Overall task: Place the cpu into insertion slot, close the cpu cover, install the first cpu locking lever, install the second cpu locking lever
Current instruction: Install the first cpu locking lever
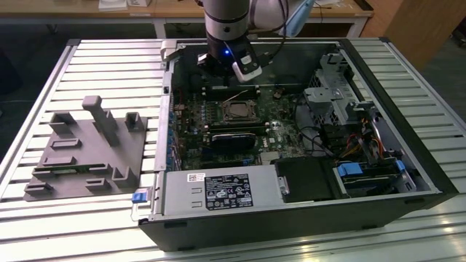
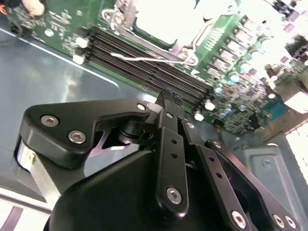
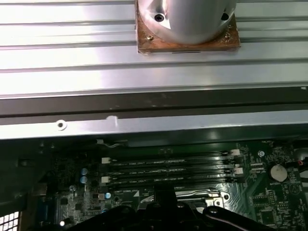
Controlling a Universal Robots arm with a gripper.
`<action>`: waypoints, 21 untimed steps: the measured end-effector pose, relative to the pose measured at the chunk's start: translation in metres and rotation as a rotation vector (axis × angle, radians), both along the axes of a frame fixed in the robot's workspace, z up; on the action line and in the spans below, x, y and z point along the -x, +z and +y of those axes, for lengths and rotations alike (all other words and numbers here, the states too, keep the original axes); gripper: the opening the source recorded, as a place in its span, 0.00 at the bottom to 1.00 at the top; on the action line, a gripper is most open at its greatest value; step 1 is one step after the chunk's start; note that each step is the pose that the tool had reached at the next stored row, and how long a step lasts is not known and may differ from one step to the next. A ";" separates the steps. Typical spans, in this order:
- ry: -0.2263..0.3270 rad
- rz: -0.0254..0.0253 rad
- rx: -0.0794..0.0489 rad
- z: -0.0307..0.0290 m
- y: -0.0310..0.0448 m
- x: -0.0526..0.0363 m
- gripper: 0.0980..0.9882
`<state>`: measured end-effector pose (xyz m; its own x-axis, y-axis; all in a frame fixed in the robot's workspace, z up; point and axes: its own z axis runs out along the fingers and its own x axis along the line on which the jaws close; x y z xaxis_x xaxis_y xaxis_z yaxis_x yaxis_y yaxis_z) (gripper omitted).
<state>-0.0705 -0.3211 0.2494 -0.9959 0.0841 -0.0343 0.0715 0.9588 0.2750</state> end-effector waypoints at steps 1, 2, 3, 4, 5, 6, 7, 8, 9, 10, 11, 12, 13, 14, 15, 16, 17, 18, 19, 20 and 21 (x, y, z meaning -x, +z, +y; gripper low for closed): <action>0.000 0.0001 0.000 0.0000 0.0000 -0.0023 0.01; 0.000 0.0003 0.000 0.0000 -0.0001 -0.0046 0.01; -0.001 0.0004 0.000 0.0000 -0.0002 -0.0071 0.01; -0.001 0.0006 0.000 0.0000 -0.0002 -0.0098 0.01; -0.001 0.0007 0.000 0.0000 -0.0003 -0.0123 0.01; -0.001 0.0008 0.000 0.0000 -0.0003 -0.0143 0.01; -0.001 0.0009 0.000 0.0000 -0.0003 -0.0158 0.01; -0.001 0.0009 0.000 -0.0001 -0.0003 -0.0165 0.01; -0.001 0.0008 0.000 -0.0001 -0.0003 -0.0165 0.01; -0.002 0.0008 0.000 0.0000 -0.0003 -0.0165 0.01; -0.002 0.0008 0.000 0.0000 -0.0003 -0.0166 0.01; -0.002 0.0008 0.000 0.0000 -0.0003 -0.0167 0.01; -0.001 0.0007 0.000 0.0000 -0.0004 -0.0167 0.01; -0.002 0.0006 0.002 0.0001 -0.0005 -0.0168 0.01; -0.003 0.0007 0.004 0.0000 -0.0007 -0.0168 0.01; -0.003 0.0007 0.006 0.0000 -0.0008 -0.0167 0.01; -0.004 0.0007 0.009 0.0000 -0.0010 -0.0167 0.01; -0.005 0.0007 0.013 0.0000 -0.0011 -0.0167 0.01; -0.005 0.0007 0.016 0.0000 -0.0012 -0.0167 0.01; -0.006 0.0006 0.021 0.0000 -0.0013 -0.0167 0.01; -0.006 0.0007 0.025 0.0000 -0.0013 -0.0167 0.01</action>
